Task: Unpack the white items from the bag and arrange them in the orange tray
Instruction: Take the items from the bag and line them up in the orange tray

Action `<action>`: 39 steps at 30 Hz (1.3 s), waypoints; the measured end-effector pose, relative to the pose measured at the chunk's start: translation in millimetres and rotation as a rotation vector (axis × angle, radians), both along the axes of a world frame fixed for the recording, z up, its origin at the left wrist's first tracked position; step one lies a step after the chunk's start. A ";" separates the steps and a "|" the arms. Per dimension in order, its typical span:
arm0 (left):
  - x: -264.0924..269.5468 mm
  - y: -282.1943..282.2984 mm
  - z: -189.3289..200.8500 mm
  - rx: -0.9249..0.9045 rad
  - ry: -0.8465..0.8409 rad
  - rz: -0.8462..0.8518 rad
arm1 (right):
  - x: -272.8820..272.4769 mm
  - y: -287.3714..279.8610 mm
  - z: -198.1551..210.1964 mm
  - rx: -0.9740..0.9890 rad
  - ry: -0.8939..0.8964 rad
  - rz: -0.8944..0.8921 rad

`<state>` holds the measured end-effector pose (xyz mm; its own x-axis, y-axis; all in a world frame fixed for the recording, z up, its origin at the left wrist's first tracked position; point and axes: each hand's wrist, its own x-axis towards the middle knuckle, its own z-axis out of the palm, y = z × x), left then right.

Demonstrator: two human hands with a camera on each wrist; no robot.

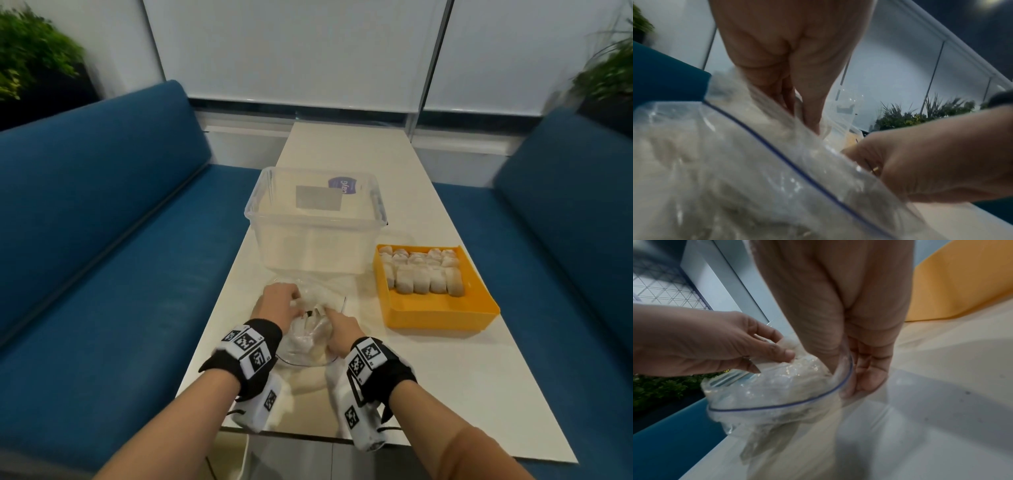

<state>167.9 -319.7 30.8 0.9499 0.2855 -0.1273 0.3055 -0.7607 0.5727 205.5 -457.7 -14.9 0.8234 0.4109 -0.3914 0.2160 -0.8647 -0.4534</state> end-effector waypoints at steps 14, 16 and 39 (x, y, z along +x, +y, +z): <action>-17.1 0.9 -7.9 -0.132 -0.018 -0.018 | -5.7 -4.0 2.4 -0.007 -0.013 -0.005; -22.3 5.0 -2.0 -0.175 -0.088 0.036 | -7.8 -5.3 4.6 0.013 -0.013 -0.006; -33.9 16.6 39.5 -1.080 -0.158 0.175 | -25.5 12.5 79.3 1.003 0.277 -0.374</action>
<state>134.0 -303.0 70.3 0.9348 0.2294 -0.2712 0.2247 0.2096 0.9516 180.0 -445.2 64.5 0.8972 0.3886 -0.2099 -0.1997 -0.0670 -0.9776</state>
